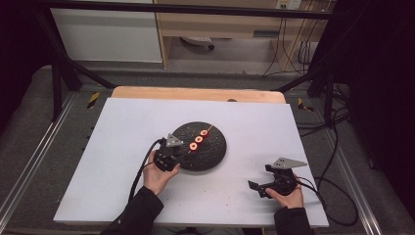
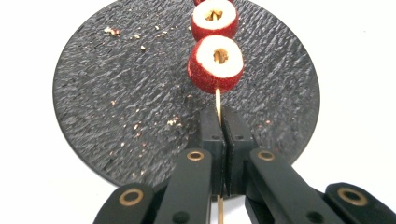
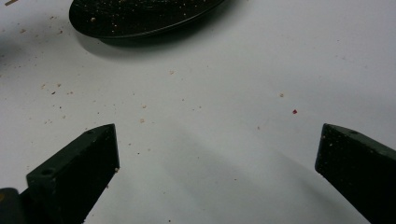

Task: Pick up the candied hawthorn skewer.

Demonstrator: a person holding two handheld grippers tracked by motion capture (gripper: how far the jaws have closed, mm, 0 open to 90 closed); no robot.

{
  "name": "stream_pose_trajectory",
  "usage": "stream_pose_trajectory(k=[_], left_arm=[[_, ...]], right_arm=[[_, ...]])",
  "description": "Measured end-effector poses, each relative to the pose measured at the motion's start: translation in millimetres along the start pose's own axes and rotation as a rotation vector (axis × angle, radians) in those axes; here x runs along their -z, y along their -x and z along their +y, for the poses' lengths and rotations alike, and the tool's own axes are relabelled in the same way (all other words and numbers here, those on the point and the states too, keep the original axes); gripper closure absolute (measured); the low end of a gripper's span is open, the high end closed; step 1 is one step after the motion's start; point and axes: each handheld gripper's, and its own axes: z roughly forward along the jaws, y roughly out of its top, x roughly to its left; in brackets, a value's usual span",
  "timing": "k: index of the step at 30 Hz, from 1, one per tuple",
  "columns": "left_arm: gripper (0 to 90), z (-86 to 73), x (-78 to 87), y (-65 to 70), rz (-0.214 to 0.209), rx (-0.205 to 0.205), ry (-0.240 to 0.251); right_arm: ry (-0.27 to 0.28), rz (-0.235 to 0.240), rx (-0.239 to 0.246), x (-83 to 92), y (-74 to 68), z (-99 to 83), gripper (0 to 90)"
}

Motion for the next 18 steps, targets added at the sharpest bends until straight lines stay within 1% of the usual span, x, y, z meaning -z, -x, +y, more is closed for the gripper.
stream_pose_trajectory(k=[2,3,5,6,7,9,10,11,12,13,15,18], left_arm=[[88.4,-4.7,4.2,-1.2,-0.007,0.002,0.015],[88.4,-4.7,4.2,-1.2,-0.007,0.002,0.015],[88.3,-11.6,11.5,-3.5,-0.017,0.004,0.041],[88.3,-11.6,11.5,-3.5,-0.017,0.004,0.041],[88.3,-16.5,16.0,-4.9,-0.021,0.005,0.058],[88.3,-19.0,18.1,-5.3,-0.024,0.004,0.064],[88.3,-23.9,21.8,-6.2,-0.028,0.004,0.074],[88.3,-23.9,21.8,-6.2,-0.028,0.004,0.074],[88.3,-28.8,25.3,-7.1,-0.043,0.012,0.087],[88.3,-28.8,25.3,-7.1,-0.043,0.012,0.087],[88.3,-34.8,30.8,-7.5,-0.044,0.010,0.107],[88.3,-40.4,36.1,-7.6,-0.050,-0.001,0.122]], right_arm=[[0.000,0.000,-0.002,-0.4,0.0,-0.1,0.6],[0.000,0.000,-0.002,-0.4,0.0,-0.1,0.6],[0.003,0.002,-0.015,-1.1,-0.4,0.3,0.6],[0.006,0.004,-0.020,-1.3,-0.5,0.5,0.7],[0.008,0.004,-0.022,-1.6,-0.5,0.6,0.6],[0.015,0.004,-0.025,-2.1,-0.6,0.9,0.7],[0.018,0.007,-0.028,-2.4,-0.9,1.0,0.6],[0.017,0.009,-0.034,-2.7,-1.4,1.2,0.6],[0.015,0.010,-0.033,-3.0,-1.8,1.5,0.6],[0.015,0.010,-0.033,-3.0,-1.8,1.5,0.6],[0.013,0.008,-0.028,-4.9,-3.5,2.6,0.6],[0.012,0.014,-0.027,-6.6,-6.1,4.5,0.6]])
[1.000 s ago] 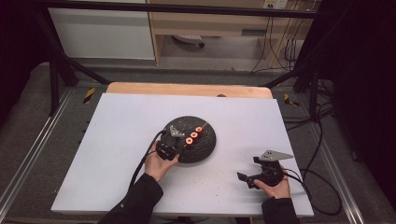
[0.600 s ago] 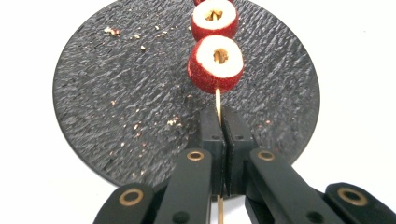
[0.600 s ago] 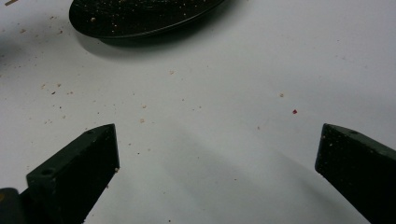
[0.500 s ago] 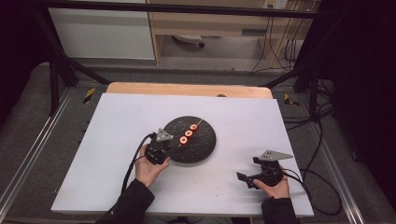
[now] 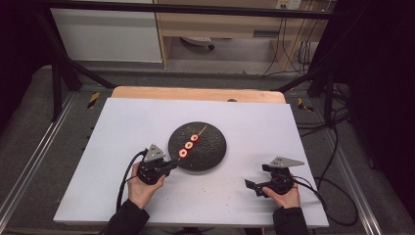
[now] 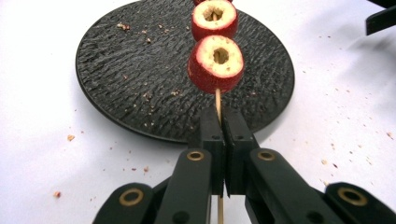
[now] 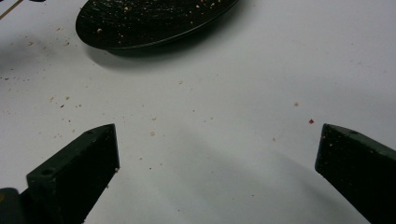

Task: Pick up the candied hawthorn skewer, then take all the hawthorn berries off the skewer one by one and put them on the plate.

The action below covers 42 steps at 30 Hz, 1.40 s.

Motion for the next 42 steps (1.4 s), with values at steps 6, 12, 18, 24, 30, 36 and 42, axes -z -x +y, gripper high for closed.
stream_pose_trajectory(k=[6,12,18,24,30,36,42], left_arm=[[88.3,-10.0,8.5,1.4,-0.009,-0.001,0.022],[88.3,-18.6,13.8,2.1,-0.021,-0.011,0.032],[88.3,-26.6,18.4,1.8,-0.026,-0.013,0.042],[88.3,-27.9,19.8,7.1,-0.032,-0.038,0.059],[88.3,-28.8,20.0,13.2,-0.035,-0.055,0.070],[88.3,-29.7,19.9,17.4,-0.043,-0.066,0.075],[88.3,-30.7,18.5,20.3,-0.049,-0.074,0.074]], right_arm=[[0.010,0.015,-0.007,-3.6,-6.0,3.5,0.6],[0.016,0.016,-0.001,-6.8,-13.4,8.8,0.6],[0.031,0.025,-0.005,-10.1,-22.7,16.7,0.5],[0.040,0.033,-0.006,-16.6,-34.8,27.5,0.6],[0.038,0.052,0.008,-24.0,-50.9,41.2,0.6],[0.054,0.083,0.004,-36.3,-65.2,57.8,0.9],[0.087,0.122,-0.020,-48.4,-75.4,74.9,3.3]])
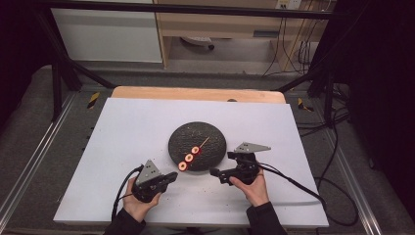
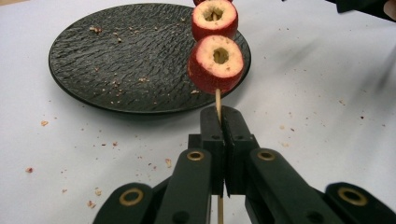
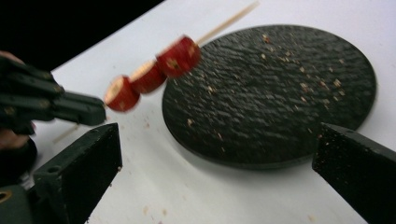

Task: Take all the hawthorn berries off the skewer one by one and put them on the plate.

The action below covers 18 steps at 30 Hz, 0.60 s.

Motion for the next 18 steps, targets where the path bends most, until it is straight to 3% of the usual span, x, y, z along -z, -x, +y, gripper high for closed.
stream_pose_trajectory(k=[6,18], left_arm=[[88.3,-0.8,-1.3,0.5,-0.006,0.001,0.001],[88.3,-0.2,-2.1,6.0,-0.024,-0.012,0.007]], right_arm=[[0.025,0.023,-0.019,-9.6,-3.0,11.7,8.0],[0.059,0.092,-0.101,-30.7,-1.2,27.3,29.7]])
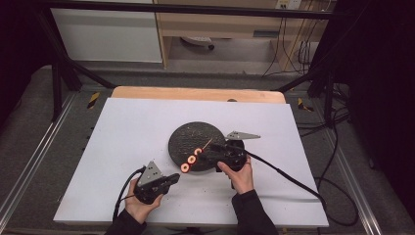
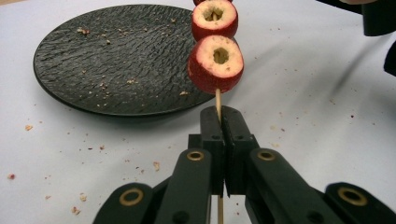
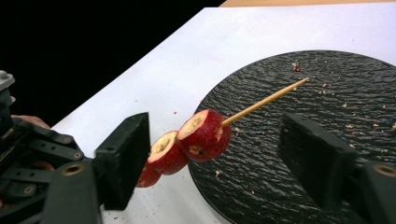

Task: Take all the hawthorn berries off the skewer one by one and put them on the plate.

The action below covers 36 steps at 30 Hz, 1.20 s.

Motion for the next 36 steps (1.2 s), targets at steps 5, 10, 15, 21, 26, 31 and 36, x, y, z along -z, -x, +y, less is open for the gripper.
stream_pose_trajectory(k=[5,10,15,21,26,31,36], left_arm=[[88.3,0.1,-0.3,1.9,-0.003,-0.005,0.004],[88.3,0.4,-0.3,3.5,-0.005,-0.011,0.006],[88.3,0.2,-0.3,3.8,-0.005,-0.011,0.007],[88.3,0.3,0.0,3.6,-0.006,-0.008,0.011],[88.3,0.2,0.6,3.2,-0.006,-0.007,0.014],[88.3,0.3,2.2,2.7,-0.006,-0.007,0.024],[88.4,0.3,3.9,2.4,-0.004,-0.007,0.028]], right_arm=[[-0.007,0.009,-0.009,-3.0,2.2,-0.3,38.8],[-0.007,0.016,0.000,-4.4,2.8,-1.6,46.6],[-0.015,0.049,-0.022,-6.3,2.9,-2.5,56.5],[-0.022,0.072,-0.045,-6.2,3.4,-1.6,60.1],[-0.016,0.070,-0.052,-5.2,4.7,0.7,60.5],[0.002,0.057,-0.051,-1.5,6.5,5.4,60.6],[0.028,0.032,-0.051,3.9,11.1,13.8,60.8]])
